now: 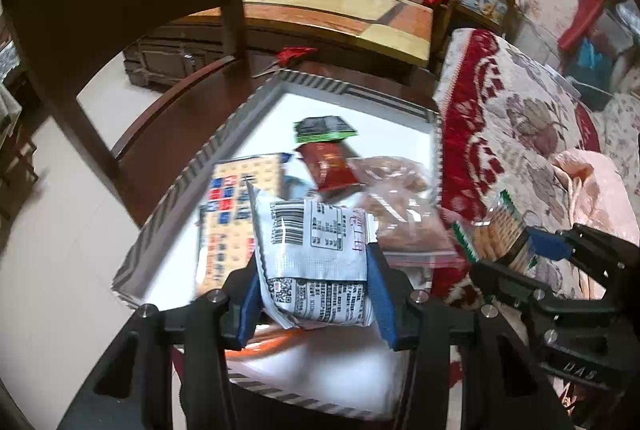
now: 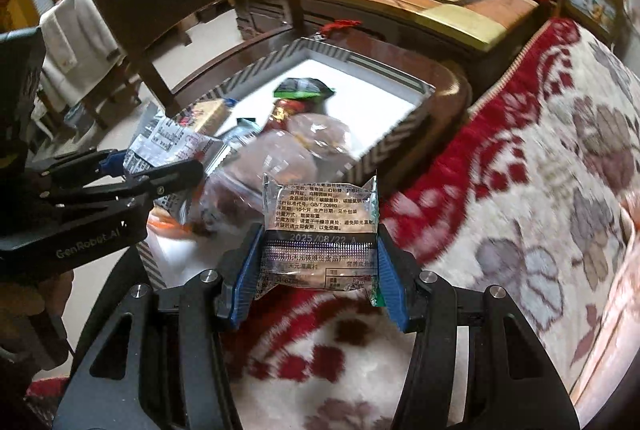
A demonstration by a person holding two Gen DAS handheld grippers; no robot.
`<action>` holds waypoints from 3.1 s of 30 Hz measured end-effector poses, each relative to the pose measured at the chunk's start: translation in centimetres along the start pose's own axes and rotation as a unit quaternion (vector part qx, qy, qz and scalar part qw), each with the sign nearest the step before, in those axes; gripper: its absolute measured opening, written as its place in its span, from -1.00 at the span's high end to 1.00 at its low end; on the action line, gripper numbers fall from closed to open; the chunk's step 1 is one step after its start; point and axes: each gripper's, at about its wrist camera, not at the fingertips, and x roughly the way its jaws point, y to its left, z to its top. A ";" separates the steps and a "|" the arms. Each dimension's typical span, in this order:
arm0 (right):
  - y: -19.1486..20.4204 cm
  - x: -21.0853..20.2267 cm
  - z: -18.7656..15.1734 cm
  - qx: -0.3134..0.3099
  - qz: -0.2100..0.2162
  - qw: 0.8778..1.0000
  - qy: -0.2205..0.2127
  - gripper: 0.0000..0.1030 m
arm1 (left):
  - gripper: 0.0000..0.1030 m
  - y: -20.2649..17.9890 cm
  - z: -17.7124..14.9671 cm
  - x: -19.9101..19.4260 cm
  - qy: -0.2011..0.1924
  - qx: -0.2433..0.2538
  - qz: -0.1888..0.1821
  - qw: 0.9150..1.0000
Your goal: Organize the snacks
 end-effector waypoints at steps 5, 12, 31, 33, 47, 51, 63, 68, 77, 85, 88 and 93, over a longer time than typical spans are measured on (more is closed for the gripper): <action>1.0 1.1 2.0 -0.008 0.011 1.000 0.002 -0.02 | 0.04 1.8 -0.1 0.3 0.004 -0.016 0.008 1.000; 2.8 3.6 4.9 -0.033 0.012 0.999 0.015 -0.02 | 0.04 2.8 -0.2 1.2 0.011 -0.027 0.012 0.999; 4.1 8.7 7.8 -0.069 -0.014 0.997 0.039 -0.05 | -0.01 2.5 0.3 2.1 0.010 -0.028 0.026 0.999; 4.2 8.5 7.8 -0.068 -0.009 0.997 0.035 -0.12 | -0.06 2.5 0.2 2.1 0.010 -0.029 0.029 0.999; 3.4 4.9 6.2 -0.037 0.008 0.999 -0.002 -0.15 | -0.67 2.2 -0.6 1.4 0.000 -0.032 0.050 0.998; 2.5 3.0 4.7 -0.014 0.010 1.000 -0.019 -0.15 | -0.77 1.7 -0.9 0.3 -0.015 -0.022 0.060 0.998; 1.2 -2.1 -0.9 0.018 -0.005 0.998 -0.066 -0.15 | -0.90 -0.8 -1.3 -2.7 -0.047 0.002 0.060 0.997; 0.6 -2.8 -2.5 0.026 -0.006 0.998 -0.060 -0.15 | -0.91 -1.8 -1.7 -3.3 -0.047 0.006 0.057 0.997; 0.3 -3.9 -3.5 0.029 -0.006 0.997 -0.065 -0.15 | -0.91 -2.7 -2.1 -4.2 -0.053 0.008 0.050 0.997; 1.0 -4.1 -3.5 0.015 -0.010 0.998 -0.067 -0.15 | -0.91 -2.9 -2.2 -4.4 -0.057 0.011 0.044 0.997; 1.1 -4.1 -3.5 0.017 -0.009 0.998 -0.066 -0.15 | -0.91 -3.0 -2.3 -4.5 -0.064 0.012 0.044 0.997; 0.9 -4.0 -3.8 0.019 -0.009 0.998 -0.063 -0.15 | -0.91 -3.3 -2.5 -4.5 -0.073 0.021 0.042 0.996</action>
